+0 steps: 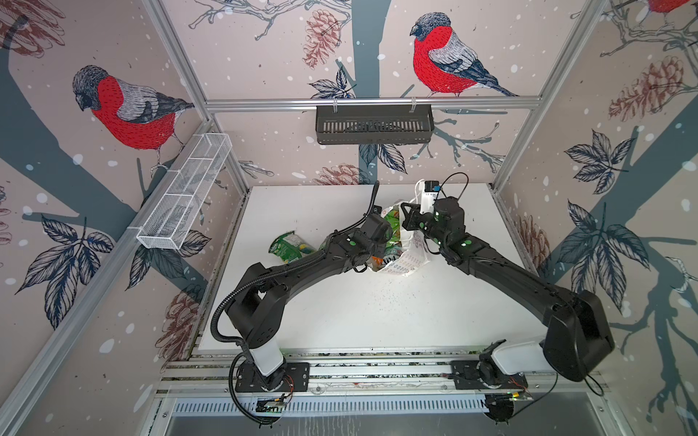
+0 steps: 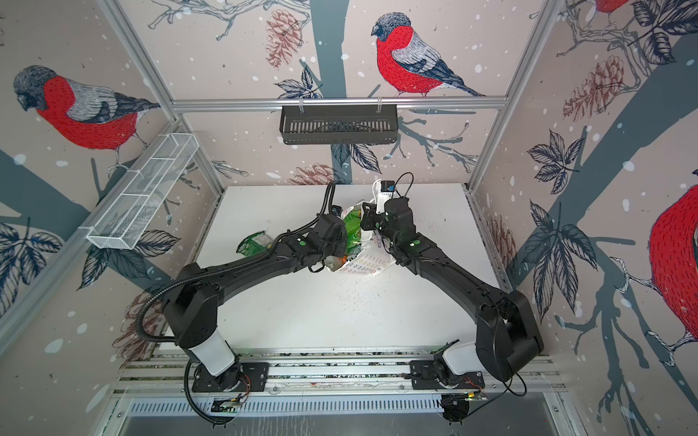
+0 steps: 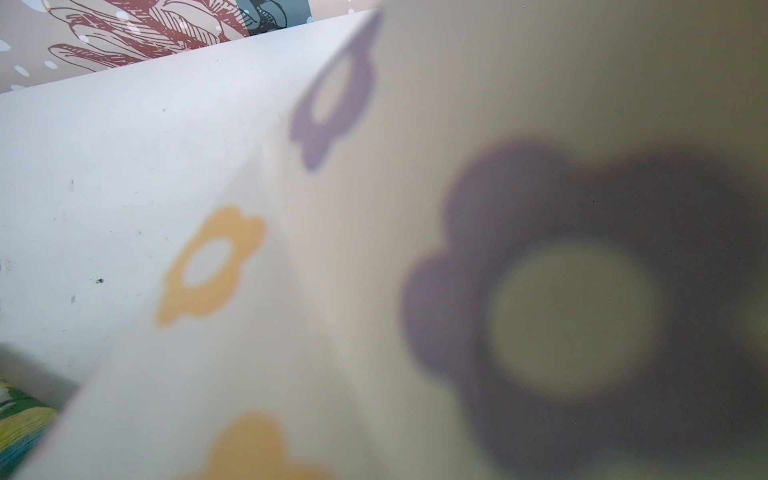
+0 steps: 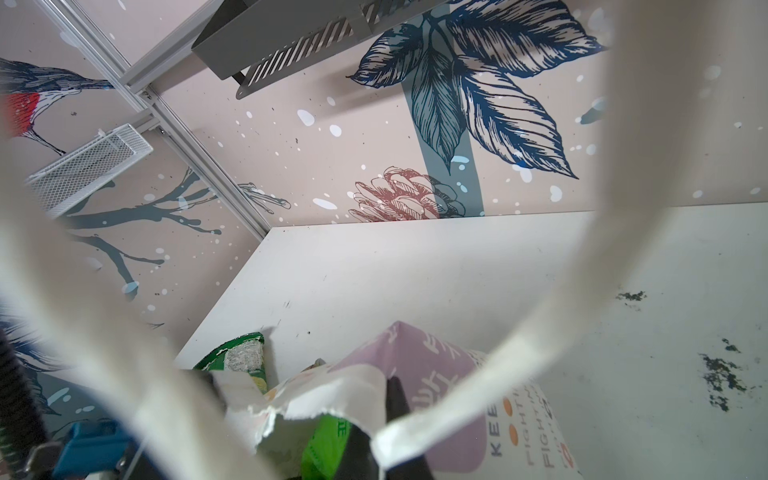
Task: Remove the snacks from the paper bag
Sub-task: 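Lower the left gripper into the bag and grasp the bright green packet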
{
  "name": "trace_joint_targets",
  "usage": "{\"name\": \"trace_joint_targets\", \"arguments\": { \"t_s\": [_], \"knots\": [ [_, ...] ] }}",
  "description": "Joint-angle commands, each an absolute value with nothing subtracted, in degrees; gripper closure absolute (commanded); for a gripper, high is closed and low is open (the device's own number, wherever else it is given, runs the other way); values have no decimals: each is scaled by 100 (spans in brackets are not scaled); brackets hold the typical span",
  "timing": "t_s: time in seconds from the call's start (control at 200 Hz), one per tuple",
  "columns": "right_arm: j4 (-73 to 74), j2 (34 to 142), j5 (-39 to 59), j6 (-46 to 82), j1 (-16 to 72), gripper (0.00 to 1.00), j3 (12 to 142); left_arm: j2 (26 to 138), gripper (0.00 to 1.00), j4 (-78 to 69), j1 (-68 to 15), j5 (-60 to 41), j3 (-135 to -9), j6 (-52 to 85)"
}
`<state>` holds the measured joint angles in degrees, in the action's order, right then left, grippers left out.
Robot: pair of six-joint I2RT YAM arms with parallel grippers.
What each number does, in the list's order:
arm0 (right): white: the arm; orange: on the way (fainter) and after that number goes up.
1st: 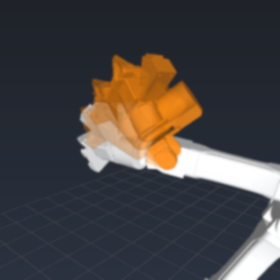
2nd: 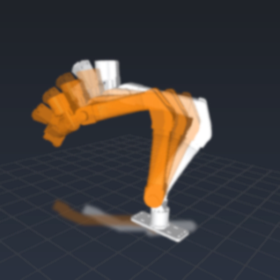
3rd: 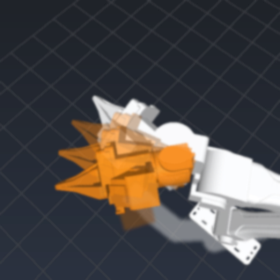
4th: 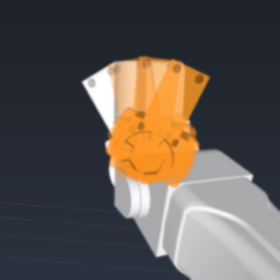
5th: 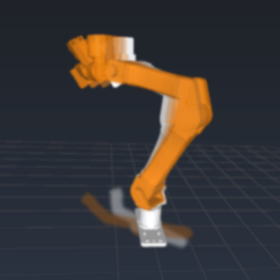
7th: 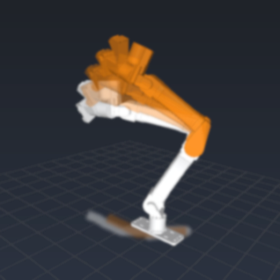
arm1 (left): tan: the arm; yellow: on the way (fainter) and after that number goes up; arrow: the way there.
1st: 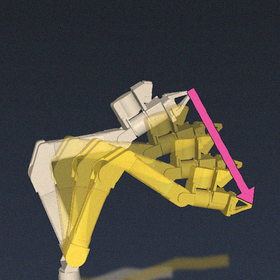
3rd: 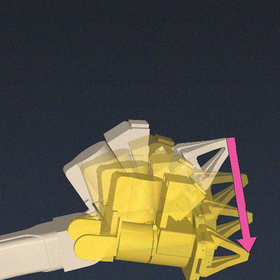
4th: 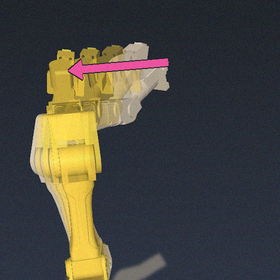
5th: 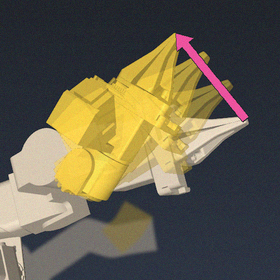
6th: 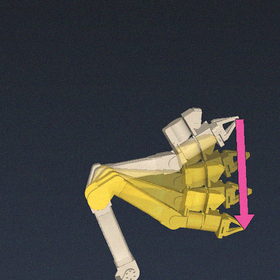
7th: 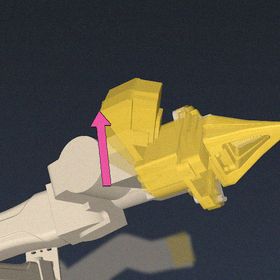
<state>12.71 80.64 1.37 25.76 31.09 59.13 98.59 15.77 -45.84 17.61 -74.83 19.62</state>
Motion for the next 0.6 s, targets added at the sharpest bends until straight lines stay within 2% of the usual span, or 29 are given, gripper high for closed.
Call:
{"name": "trace_joint_targets", "arguments": {
  "t_s": [0.0, 0.275, 0.595],
  "knots": [
    [1501, 8070, 247, 2673, 3103, 100, 5939, 9867, 100, 1805, -4570, 1779, -7675, 2011],
    [1510, 8099, 229, 2703, 3094, 100, 5916, 9594, 100, 2175, -4570, 1510, -7925, 1997],
    [1527, 8163, 218, 2721, 3094, 100, 5933, 9088, 100, 1960, -4570, 1352, -7737, 1916]
  ]
}}
